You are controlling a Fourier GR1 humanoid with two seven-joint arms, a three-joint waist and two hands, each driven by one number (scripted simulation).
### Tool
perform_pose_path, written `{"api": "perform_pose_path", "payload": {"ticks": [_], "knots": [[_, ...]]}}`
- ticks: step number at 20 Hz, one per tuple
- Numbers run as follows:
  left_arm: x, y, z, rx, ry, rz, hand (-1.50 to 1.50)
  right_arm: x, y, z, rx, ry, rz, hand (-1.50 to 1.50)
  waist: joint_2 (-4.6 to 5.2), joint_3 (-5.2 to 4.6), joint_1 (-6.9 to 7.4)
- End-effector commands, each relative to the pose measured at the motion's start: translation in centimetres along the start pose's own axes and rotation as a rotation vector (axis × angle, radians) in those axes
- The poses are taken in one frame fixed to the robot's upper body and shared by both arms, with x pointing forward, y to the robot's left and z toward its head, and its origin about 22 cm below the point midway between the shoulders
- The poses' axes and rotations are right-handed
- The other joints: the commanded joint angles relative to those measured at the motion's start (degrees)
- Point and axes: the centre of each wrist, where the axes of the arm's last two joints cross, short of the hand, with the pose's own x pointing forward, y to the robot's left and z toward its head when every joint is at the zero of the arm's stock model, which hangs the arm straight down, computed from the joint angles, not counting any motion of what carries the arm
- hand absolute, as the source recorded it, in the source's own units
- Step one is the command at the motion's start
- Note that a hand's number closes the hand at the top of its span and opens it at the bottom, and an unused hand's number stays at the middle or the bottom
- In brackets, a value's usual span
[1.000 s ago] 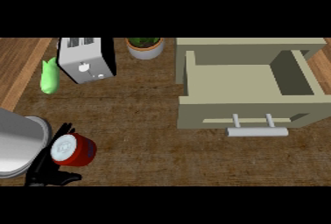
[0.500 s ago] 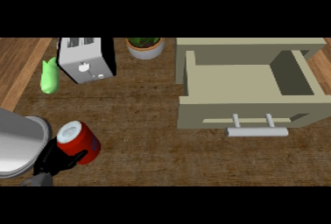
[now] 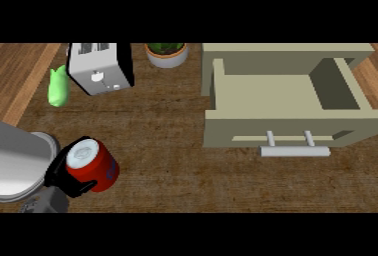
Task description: Pick up the can, place it into the drawer and close the drawer
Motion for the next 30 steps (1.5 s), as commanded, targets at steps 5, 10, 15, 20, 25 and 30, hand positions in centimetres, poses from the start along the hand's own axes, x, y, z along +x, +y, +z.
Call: {"api": "perform_pose_path", "payload": {"ticks": [5, 10, 15, 20, 25, 30], "knots": [[0.9, -5.6, -4.3, 0.179, -0.140, 0.058, 1.50, 0.7, 0.4, 1.4, -0.006, 0.004, 0.001, -1.50, -0.18, 0.04, -0.41], [3.9, -9.2, -7.8, 0.260, -0.195, 0.022, 1.50, 0.5, 0.4, 1.6, -0.017, -0.011, -0.009, -1.50, -0.12, 0.02, -0.37], [7.3, -13.3, -9.8, 0.224, -0.283, -0.032, 1.50, -0.3, 0.6, 1.3, -0.004, -0.018, -0.001, -1.50, -0.05, 0.02, -0.39], [10.7, -17.9, -9.9, 0.191, -0.272, -0.068, 1.50, 0.3, 1.2, 0.0, -0.022, -0.002, -0.018, -1.50, -0.07, 0.01, 0.11], [12.1, -20.5, -11.5, 0.194, -0.294, -0.110, 1.50, -0.3, -0.5, 1.4, -0.027, -0.016, -0.012, -1.50, 0.02, 0.00, -0.46], [15.6, -24.3, -12.0, 0.162, -0.309, -0.118, 1.50, 0.9, 1.2, -0.2, -0.019, -0.004, -0.008, -1.50, 0.06, -0.02, -0.21]]}}
